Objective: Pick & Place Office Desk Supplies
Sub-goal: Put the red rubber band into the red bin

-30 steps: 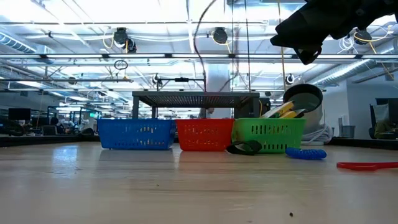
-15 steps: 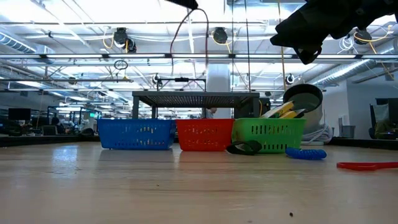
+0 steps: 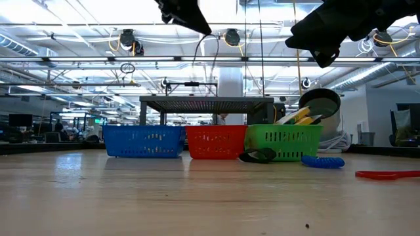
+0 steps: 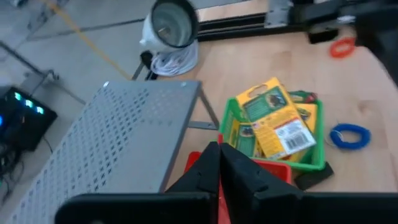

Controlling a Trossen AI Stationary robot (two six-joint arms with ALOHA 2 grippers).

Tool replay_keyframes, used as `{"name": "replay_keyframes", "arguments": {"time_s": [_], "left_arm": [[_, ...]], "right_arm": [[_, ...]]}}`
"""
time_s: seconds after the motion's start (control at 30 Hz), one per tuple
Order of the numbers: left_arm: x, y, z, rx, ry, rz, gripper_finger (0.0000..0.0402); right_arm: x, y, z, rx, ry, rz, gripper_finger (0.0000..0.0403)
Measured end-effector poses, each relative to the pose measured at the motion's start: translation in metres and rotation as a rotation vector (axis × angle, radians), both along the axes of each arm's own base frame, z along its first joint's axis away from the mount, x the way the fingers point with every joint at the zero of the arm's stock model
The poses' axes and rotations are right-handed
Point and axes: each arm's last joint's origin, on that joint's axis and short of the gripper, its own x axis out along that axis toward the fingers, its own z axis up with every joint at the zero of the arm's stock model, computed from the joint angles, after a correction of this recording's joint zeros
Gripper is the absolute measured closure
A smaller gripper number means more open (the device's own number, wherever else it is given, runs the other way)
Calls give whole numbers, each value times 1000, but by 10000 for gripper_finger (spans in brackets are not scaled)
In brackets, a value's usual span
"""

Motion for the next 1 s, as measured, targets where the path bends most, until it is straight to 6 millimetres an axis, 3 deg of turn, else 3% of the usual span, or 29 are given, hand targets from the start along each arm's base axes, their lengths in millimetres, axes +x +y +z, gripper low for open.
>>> {"name": "replay_keyframes", "arguments": {"time_s": [0.27, 0.47, 0.63, 0.8, 1.0], "left_arm": [[0, 10, -2, -55, 13, -7, 351], [0, 10, -2, -84, 16, -42, 294], [1, 3, -3, -239, 11, -166, 246], [6, -13, -10, -344, 25, -232, 224], [33, -57, -44, -308, 42, -368, 228]], "right_arm": [[0, 0, 0, 0, 1, 1, 303], [0, 0, 0, -4, 3, 4, 303], [-2, 0, -4, -5, 48, 18, 303], [-3, 2, -7, 41, 84, 67, 303], [-4, 5, -6, -3, 71, 92, 303]]}}
